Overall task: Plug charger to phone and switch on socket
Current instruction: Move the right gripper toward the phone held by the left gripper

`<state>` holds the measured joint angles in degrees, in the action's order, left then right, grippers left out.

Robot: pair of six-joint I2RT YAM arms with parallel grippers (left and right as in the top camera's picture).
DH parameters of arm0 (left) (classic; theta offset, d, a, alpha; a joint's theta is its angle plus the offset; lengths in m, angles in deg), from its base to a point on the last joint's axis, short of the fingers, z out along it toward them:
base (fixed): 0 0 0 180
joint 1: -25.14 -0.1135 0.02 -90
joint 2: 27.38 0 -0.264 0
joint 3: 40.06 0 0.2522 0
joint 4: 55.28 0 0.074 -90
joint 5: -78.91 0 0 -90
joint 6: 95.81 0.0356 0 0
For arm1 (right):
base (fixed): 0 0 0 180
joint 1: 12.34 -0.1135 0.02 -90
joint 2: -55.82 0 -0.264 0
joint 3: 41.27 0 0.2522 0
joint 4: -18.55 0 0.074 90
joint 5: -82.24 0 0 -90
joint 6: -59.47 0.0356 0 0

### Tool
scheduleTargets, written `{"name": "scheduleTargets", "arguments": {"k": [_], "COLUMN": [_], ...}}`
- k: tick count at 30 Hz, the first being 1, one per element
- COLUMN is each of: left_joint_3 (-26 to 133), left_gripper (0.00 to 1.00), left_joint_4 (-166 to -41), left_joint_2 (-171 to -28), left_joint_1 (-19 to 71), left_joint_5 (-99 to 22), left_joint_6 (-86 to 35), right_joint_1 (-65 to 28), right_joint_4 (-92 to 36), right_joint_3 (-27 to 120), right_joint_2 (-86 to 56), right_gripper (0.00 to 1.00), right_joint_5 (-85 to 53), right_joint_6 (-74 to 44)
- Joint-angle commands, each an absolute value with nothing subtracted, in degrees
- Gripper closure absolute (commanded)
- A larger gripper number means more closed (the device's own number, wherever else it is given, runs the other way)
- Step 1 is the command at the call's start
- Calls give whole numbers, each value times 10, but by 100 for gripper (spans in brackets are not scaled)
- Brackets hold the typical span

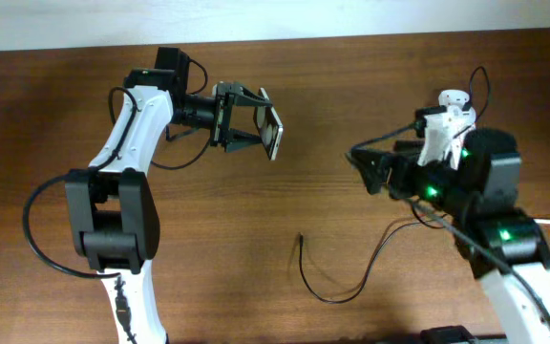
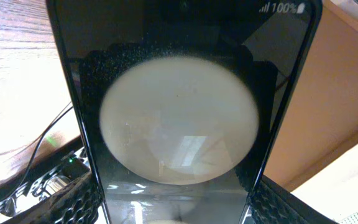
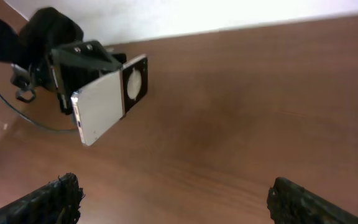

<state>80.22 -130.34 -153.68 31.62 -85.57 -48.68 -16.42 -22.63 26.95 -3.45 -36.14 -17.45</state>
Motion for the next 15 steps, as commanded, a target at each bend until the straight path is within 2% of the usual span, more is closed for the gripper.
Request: {"name": "scheduleTargets", "arguments": {"k": [1, 5, 8, 15], "left_joint_3": [817, 817, 817, 817], "left_gripper": [100, 100, 100, 100], "left_joint_4": [-1303, -1304, -1304, -1304], "left_joint_2": [-1540, -1540, -1540, -1540], "left_joint_1": [315, 315, 315, 317], "left_joint_5": [-871, -855, -836, -743], "left_joint_6": [-486, -486, -496, -575], "right_joint_1": [-168, -168, -168, -180], "right_joint_4": [-220, -208, -195, -101], "right_joint_3": [287, 287, 287, 287], "right_joint_2": [-95, -191, -237, -248], "right_gripper": [1, 1, 1, 1], "right_joint_5": [-397, -399, -477, -522], "right_joint_6": [-159, -147, -116, -119]}}
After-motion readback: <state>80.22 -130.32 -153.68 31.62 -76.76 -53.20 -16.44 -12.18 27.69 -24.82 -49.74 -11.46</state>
